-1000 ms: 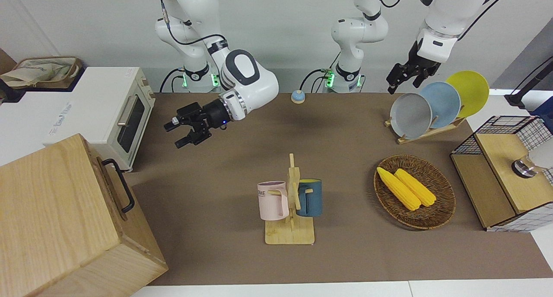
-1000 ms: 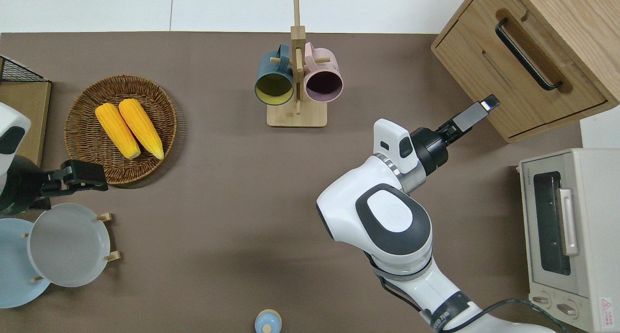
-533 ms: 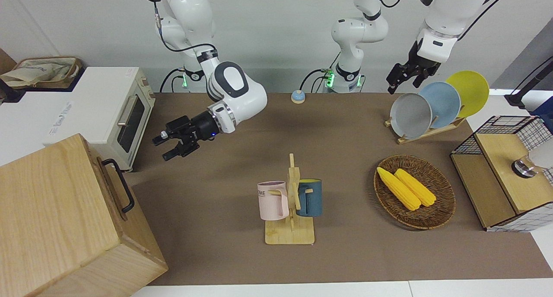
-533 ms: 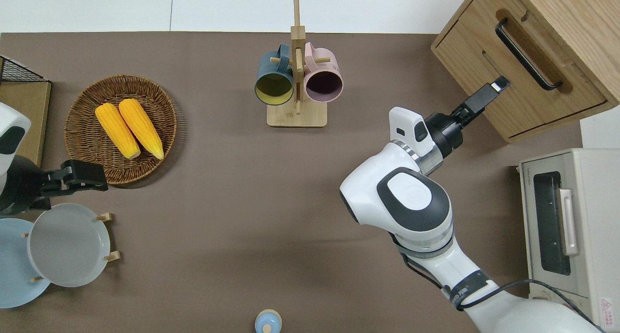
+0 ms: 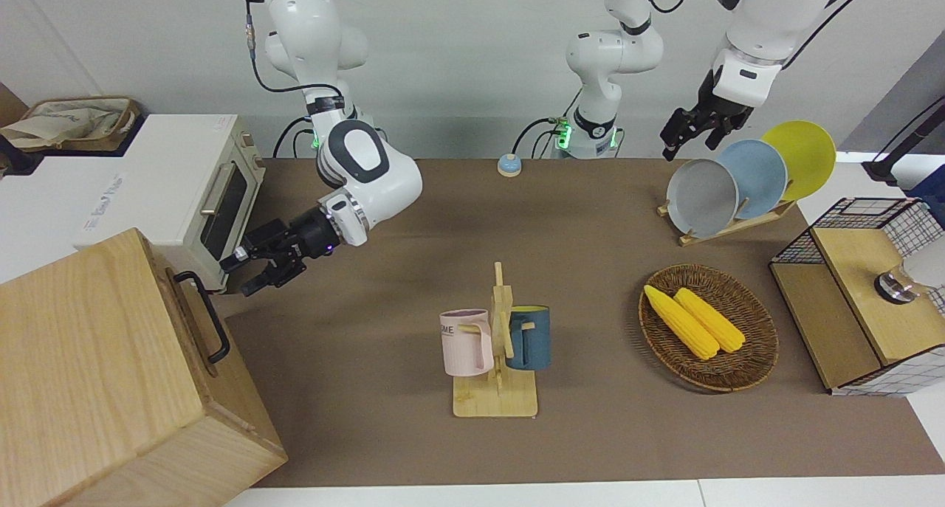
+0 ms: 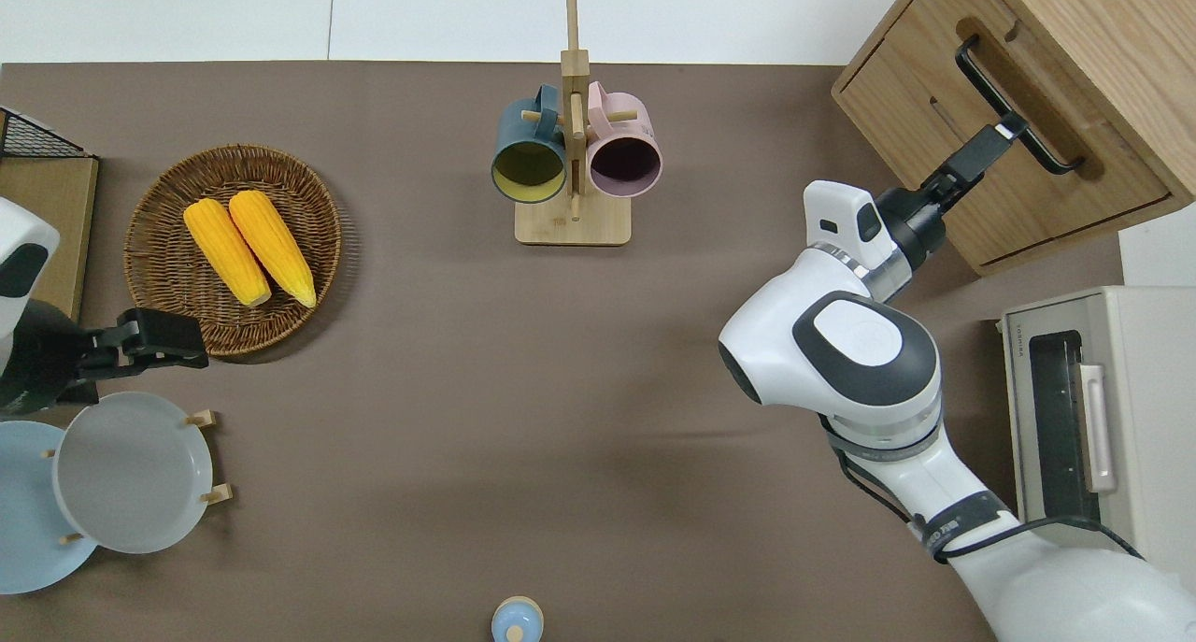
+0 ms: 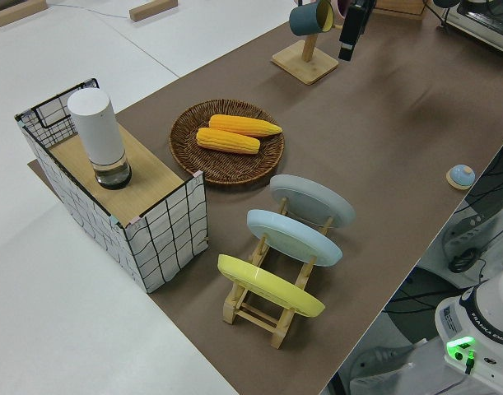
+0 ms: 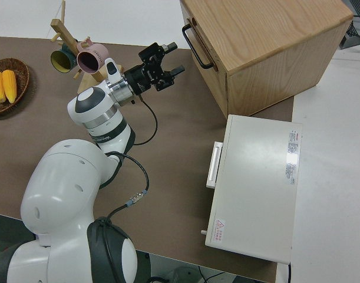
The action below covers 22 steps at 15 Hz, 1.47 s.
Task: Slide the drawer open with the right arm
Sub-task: 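Close the right gripper on the black drawer handle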
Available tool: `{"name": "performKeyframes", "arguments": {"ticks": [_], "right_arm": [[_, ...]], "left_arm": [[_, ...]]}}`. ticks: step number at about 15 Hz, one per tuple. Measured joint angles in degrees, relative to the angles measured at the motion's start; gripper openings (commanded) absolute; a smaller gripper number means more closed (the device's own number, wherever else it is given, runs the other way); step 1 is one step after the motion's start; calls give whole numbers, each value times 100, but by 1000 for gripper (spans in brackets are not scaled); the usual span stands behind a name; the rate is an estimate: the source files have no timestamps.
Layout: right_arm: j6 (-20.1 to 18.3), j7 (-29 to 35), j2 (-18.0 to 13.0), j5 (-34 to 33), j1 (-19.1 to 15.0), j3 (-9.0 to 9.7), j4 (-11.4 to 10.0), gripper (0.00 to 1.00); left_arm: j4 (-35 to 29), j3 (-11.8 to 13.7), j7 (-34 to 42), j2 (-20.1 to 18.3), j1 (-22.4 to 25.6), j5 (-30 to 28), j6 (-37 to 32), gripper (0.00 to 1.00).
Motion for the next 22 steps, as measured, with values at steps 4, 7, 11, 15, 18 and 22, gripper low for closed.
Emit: {"name": "performKeyframes", "arguments": {"ticks": [4, 7, 11, 15, 18, 22], "right_arm": [[354, 53, 114, -227, -4, -308, 159, 929], [441, 62, 208, -252, -6, -378, 299, 810], [511, 129, 256, -389, -12, -426, 371, 649], [698, 216, 278, -461, -79, -513, 393, 129], [715, 308, 299, -461, -72, -504, 400, 21], [706, 497, 344, -466, -69, -488, 401, 0]], "left_arm": [[0, 0, 0, 0, 0, 0, 0, 993], [0, 0, 0, 0, 0, 0, 0, 993], [0, 0, 0, 0, 0, 0, 0, 993], [0, 0, 0, 0, 0, 0, 0, 993], [0, 0, 0, 0, 0, 0, 0, 993], [0, 0, 0, 0, 0, 0, 0, 993]]}}
